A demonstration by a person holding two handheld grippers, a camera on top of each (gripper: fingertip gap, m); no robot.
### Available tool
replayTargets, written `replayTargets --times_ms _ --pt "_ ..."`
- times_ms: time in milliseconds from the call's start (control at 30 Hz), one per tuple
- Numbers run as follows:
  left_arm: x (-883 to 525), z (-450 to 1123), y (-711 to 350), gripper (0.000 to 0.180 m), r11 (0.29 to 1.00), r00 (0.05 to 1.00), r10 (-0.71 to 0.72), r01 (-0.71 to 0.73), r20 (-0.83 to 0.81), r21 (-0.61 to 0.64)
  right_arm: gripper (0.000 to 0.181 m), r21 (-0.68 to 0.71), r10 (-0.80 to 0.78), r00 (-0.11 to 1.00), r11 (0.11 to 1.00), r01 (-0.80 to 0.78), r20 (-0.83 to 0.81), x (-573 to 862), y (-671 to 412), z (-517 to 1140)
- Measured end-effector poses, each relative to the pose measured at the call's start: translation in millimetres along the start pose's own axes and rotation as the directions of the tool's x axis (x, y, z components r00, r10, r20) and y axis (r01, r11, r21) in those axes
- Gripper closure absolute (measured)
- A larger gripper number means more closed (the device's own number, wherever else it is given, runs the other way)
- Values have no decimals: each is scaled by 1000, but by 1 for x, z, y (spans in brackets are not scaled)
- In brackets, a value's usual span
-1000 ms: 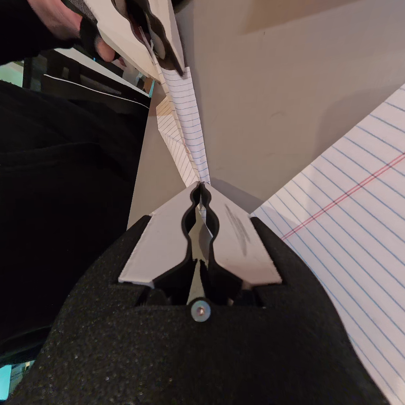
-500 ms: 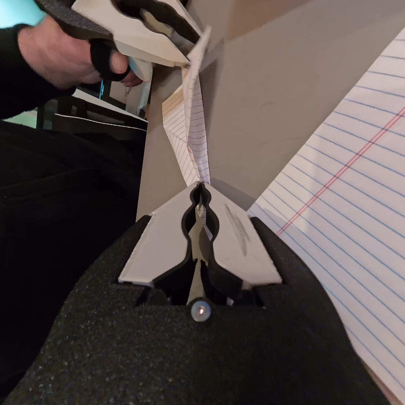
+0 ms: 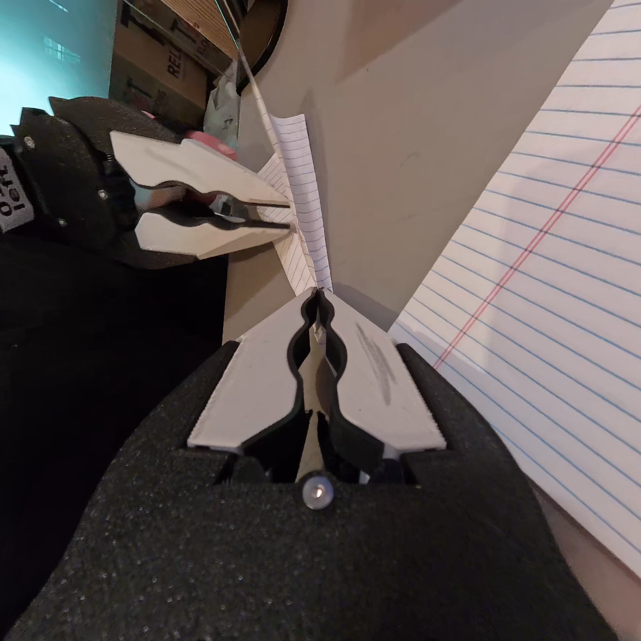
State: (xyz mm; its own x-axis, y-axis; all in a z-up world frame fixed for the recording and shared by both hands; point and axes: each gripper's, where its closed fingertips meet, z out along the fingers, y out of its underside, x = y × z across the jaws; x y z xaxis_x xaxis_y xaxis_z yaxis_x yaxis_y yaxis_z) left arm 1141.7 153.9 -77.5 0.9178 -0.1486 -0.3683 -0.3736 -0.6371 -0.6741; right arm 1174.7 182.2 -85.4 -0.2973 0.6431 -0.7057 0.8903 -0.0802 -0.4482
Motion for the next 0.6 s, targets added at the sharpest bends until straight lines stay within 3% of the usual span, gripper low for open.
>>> replayTargets --times_ms 600 --pt "-14 22 0 175 999 1000 -19 18 -21 -46 181 35 13 1000 999 -13 -17 2 -2 -2"
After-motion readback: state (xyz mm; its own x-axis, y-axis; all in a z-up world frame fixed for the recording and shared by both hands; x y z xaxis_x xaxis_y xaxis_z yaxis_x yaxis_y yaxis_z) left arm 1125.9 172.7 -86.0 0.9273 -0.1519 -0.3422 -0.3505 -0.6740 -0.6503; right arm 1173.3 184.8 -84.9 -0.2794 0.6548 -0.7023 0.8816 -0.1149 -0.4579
